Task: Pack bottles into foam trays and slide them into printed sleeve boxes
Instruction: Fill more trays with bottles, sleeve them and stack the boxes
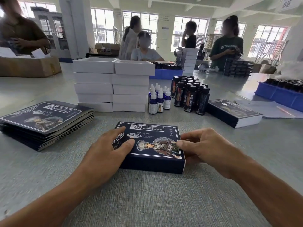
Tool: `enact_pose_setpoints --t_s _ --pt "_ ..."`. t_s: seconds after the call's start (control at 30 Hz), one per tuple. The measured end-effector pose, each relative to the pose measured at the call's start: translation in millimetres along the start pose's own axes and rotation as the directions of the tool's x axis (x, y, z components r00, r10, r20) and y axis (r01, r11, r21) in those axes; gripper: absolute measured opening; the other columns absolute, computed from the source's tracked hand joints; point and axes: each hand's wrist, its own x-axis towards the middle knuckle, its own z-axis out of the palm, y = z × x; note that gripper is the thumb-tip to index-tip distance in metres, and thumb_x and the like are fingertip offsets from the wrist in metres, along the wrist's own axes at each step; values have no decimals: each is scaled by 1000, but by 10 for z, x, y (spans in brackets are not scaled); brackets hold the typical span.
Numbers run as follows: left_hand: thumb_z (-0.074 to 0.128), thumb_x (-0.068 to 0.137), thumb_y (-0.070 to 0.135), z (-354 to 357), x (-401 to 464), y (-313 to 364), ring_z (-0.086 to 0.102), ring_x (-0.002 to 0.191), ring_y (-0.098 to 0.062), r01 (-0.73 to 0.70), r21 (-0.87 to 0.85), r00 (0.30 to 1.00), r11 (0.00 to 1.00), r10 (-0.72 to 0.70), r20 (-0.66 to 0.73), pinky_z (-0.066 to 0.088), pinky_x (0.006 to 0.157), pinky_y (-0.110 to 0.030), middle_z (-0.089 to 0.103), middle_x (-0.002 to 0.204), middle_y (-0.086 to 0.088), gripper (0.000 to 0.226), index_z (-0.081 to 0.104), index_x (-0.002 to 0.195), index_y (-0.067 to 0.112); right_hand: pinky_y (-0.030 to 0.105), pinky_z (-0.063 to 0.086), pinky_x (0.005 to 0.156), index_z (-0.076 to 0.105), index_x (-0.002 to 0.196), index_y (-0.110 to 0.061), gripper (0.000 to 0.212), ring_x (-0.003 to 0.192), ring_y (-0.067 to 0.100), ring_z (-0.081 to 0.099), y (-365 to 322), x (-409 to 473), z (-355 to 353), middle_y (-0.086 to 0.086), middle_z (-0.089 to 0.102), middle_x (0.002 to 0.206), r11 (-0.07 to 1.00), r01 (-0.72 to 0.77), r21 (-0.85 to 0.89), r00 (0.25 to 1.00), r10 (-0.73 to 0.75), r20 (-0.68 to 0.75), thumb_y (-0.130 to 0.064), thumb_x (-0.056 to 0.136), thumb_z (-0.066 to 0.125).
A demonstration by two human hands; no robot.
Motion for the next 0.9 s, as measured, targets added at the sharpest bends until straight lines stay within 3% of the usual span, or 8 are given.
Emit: enact_pose_setpoints --t_s 0.1,0.2,0.37,0.5,0.6,0.77,0.83,0.9 --pt "54 87 58 -2 -14 6 47 120 -12 -10 9 1000 1000 10 -4 41 103 -39 44 144 13 60 39 142 42 13 53 58 67 109 -20 22 75 7 74 10 3 -1 -3 78 90 1000 10 -23 1000 -10 -18 -21 89 73" --pt "53 88 57 7 -28 25 41 131 -13 -11 38 1000 999 11 -8 34 111 -39 38 150 13 59 39 143 41 10 51 56 67 88 -28 7 74 2 72 19 -9 5 -15 76 83 998 18 -68 1000 -19 -13 -22 91 70" --pt "47 90 57 11 -51 58 27 141 -11 -21 145 1000 989 24 -14 23 113 -33 25 156 14 56 41 143 39 4 46 51 66 70 -31 26 73 -9 68 -9 -41 65 -26 72 75 994 16 -109 1000 -17 -8 -22 94 66" --pt "48 91 56 9 -68 50 32 135 -8 -39 136 999 990 41 -11 25 110 -31 27 154 14 57 39 144 38 17 55 65 68 91 -31 5 80 2 71 -11 -19 73 -14 76 85 993 -17 -119 998 10 -54 -26 92 68" --pt "53 88 54 1 -96 58 35 119 -3 -32 78 999 996 34 -23 30 106 -31 35 150 14 55 44 141 39 27 60 67 72 101 -18 10 78 12 75 -28 -16 82 -1 78 87 995 -102 -8 995 102 -17 -19 92 68" --pt "55 72 64 -17 -100 146 38 135 -19 -21 62 1000 998 21 -3 30 109 -39 39 150 8 49 52 121 55 40 60 88 71 107 -18 21 92 16 74 -51 -27 39 0 78 96 993 -117 1 993 117 -18 -26 88 72" --pt "57 71 76 3 -88 195 40 135 -21 -20 15 1000 1000 20 -14 31 109 -44 41 150 7 32 50 102 71 40 60 86 65 112 -22 30 91 17 74 -83 -25 -48 1 78 97 992 -109 66 994 110 -16 -29 85 75" --pt "50 62 85 35 -71 192 44 130 -22 -27 -7 1000 1000 27 -14 36 107 -47 45 146 9 35 50 96 77 33 61 71 59 113 -24 35 81 15 74 -126 -46 -126 3 78 93 980 -149 131 989 147 26 -30 83 77"
